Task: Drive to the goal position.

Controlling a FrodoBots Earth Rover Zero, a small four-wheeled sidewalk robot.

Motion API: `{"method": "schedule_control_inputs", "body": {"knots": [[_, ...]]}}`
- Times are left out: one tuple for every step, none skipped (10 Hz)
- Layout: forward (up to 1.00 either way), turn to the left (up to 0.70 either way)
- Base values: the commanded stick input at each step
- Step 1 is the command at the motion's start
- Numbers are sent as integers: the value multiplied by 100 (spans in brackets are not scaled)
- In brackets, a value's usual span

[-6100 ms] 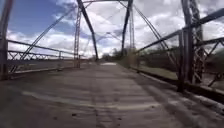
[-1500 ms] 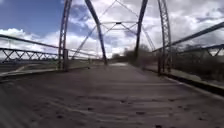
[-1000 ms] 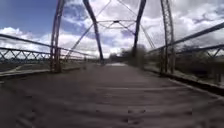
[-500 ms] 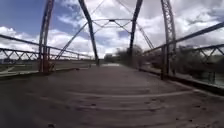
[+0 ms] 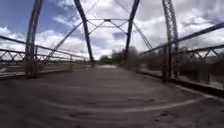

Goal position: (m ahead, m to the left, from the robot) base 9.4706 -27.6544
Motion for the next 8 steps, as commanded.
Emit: {"method": "schedule_control_inputs", "body": {"knots": [[100,-10],[100,-6],[100,-2],[100,0],[100,0],[100,0],[100,0],[100,0]]}}
